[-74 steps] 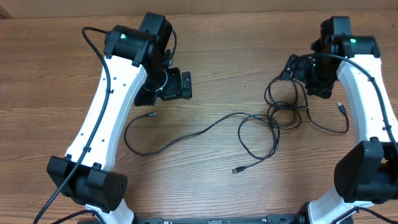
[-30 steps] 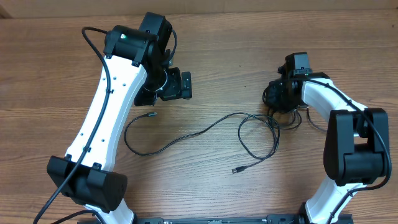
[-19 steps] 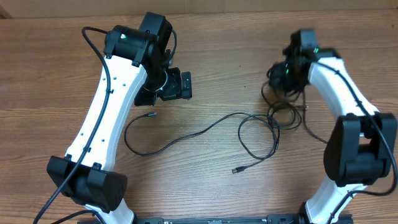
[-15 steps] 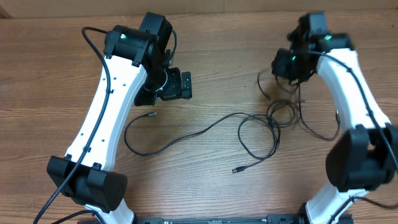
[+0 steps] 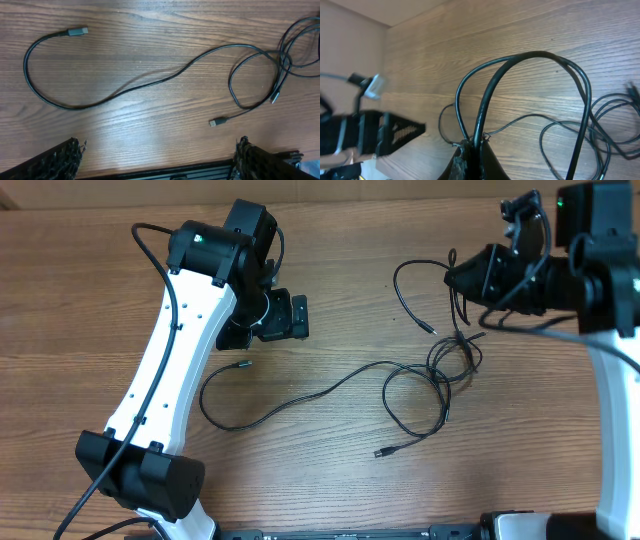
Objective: Untangle cables
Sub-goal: 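Move both grippers toward the cable loops at the table center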
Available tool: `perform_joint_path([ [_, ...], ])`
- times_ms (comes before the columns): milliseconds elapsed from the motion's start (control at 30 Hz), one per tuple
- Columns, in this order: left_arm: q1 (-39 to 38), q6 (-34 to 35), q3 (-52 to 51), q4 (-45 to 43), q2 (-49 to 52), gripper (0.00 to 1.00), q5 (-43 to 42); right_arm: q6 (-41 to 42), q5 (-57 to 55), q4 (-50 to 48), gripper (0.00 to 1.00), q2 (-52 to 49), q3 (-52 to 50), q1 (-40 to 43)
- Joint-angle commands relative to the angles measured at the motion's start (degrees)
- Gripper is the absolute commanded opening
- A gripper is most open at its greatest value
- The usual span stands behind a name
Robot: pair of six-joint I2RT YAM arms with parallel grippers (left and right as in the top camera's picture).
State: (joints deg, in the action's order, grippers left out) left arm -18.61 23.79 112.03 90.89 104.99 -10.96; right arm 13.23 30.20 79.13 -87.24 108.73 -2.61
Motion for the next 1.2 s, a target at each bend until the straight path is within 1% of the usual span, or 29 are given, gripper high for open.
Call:
perform_joint_path([
  [0,0.2,0.5,1.0,-2.1,-1.4,1.0,-0.5,-1.9,1.7,0.9,0.04,3.6,1.3,0.0],
  [100,0.2,0.6,1.0,-4.4,-1.4,1.0,-0.5,-2.6,2.8,3.2,0.04,5.5,1.3,0.0],
  [200,0.2,0.7,1.0,-4.5,-1.4,0.99,-1.2,-6.5,9.2,5.6,0.04,6.4,1.2,0.0],
  [233,0.2,0.9,1.0,-4.3,-1.4,0.99,-2.0,-6.5,10.3,6.3,0.04,6.4,1.2,0.0],
  [300,0.2,0.9,1.0,-1.7,-1.4,0.99,-8.7,-6.5,10.3,7.0,0.04,6.4,1.1,0.0],
  [333,0.2,0.3,1.0,-1.7,-1.4,0.99,-12.8,-6.4,9.6,7.2,0.04,6.3,0.9,0.0],
  [367,0.2,-1.7,1.0,-1.8,-1.4,1.0,-16.5,-6.4,8.8,7.1,0.04,6.2,0.7,0.0],
  [400,0.0,-4.5,1.0,-2.1,-1.4,1.0,-20.3,-6.0,7.5,7.1,0.04,6.2,0.4,0.0],
  [500,-1.3,-17.8,1.1,-3.1,-1.7,0.99,-32.5,-5.6,3.8,6.5,0.04,6.0,-0.7,0.0],
  [600,-2.1,-23.0,1.1,-3.7,-2.7,1.0,-35.7,-5.6,3.4,6.0,0.04,6.0,-2.0,0.0],
  [733,-2.8,-23.8,1.1,-7.4,-4.9,1.0,-36.3,-5.6,3.3,5.8,0.04,5.5,-2.7,0.0],
  [800,-3.2,-23.8,1.1,-9.1,-5.9,1.0,-39.8,-5.6,3.3,5.6,0.04,5.0,-2.7,0.0],
  [900,-3.6,-23.8,1.1,-11.3,-6.5,1.0,-48.4,-3.4,3.4,5.4,0.04,3.9,-2.7,0.0],
  [967,-4.1,-23.5,1.1,-13.6,-6.5,1.0,-49.1,-0.8,4.2,5.5,0.04,3.0,-2.7,0.0],
  [1100,-5.7,-23.3,1.0,-14.9,-5.6,0.99,-44.0,-0.9,10.0,5.4,0.04,1.7,-2.7,0.0],
  [1167,-6.6,-21.7,1.0,-15.3,-5.2,1.0,-41.1,-0.9,10.9,5.4,0.04,1.5,-2.7,0.0],
])
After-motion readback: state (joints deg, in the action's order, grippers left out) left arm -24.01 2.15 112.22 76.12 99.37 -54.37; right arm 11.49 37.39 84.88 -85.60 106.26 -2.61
